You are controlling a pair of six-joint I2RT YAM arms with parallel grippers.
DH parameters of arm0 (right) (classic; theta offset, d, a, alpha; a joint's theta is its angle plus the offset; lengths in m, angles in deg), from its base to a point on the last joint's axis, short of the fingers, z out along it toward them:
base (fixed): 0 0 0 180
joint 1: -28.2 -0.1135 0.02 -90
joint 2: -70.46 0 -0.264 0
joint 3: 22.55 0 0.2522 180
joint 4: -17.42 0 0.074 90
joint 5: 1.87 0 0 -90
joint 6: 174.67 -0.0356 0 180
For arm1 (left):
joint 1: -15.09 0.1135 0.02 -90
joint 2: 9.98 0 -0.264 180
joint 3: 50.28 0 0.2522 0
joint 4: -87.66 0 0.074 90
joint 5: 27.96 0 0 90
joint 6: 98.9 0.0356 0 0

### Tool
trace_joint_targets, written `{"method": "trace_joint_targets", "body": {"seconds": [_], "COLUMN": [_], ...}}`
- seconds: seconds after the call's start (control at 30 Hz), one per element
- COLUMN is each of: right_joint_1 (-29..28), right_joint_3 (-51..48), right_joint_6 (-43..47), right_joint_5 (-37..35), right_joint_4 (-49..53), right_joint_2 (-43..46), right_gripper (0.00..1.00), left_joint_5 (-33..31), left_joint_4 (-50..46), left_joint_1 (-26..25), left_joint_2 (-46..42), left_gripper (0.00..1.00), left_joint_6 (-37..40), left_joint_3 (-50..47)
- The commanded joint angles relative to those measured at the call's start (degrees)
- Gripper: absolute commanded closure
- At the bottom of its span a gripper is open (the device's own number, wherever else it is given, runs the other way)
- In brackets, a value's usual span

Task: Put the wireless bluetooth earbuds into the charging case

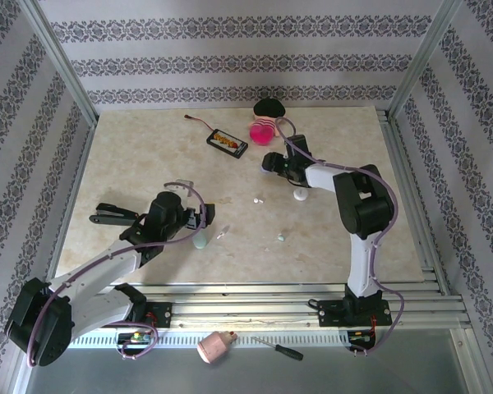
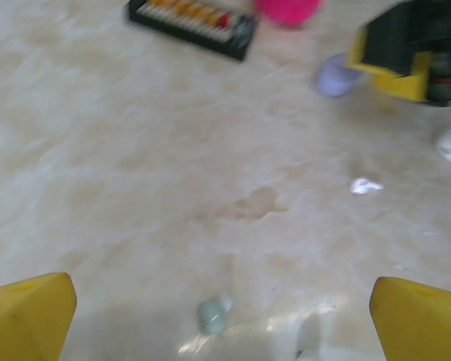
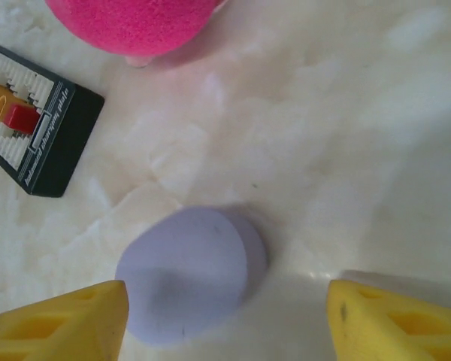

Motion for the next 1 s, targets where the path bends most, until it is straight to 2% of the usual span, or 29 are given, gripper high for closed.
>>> {"method": "trace_joint_targets", "body": {"seconds": [0.0,0.2,0.27,0.4,0.5,0.73,0.83,0.97], "right_joint_1": [-0.7,-4.2,-5.8,-13.5,-20.7,-36.9,-40.3,-43.2], "right_joint_3": [-4.0,-14.6,-17.5,-22.9,-26.0,-25.9,-22.3,-15.9], "right_joint_6": [8.1,15.1,18.0,25.7,27.5,25.1,25.3,29.1], "right_joint_5": [-3.4,0.3,3.9,4.2,2.2,-3.4,-4.5,-8.7], "right_joint_4": [-1.1,-6.1,-7.3,-7.9,-9.4,-16.6,-16.2,-10.2], "right_joint_2": [8.3,19.2,22.6,28.1,29.9,23.8,18.7,14.2], "right_gripper": [0.24,0.14,0.14,0.13,0.13,0.13,0.13,0.15], "left_joint_5": [-7.6,-6.0,-5.6,-6.9,-4.8,3.5,3.9,4.2], "left_joint_4": [-16.6,-23.7,-28.6,-33.5,-31.2,-28.7,-28.6,-28.3], "left_joint_1": [-0.5,0.7,0.7,1.4,5.2,17.3,20.8,24.7], "left_joint_2": [1.5,6.6,8.8,10.5,10.0,9.8,8.3,5.0], "left_gripper": [0.01,0.01,0.01,0.01,0.0,0.01,0.01,0.01], "left_joint_6": [-10.4,-18.7,-21.6,-26.3,-26.1,-22.3,-21.1,-20.5], "left_joint_3": [3.8,7.5,10.1,11.7,10.6,11.0,10.9,10.3]}}
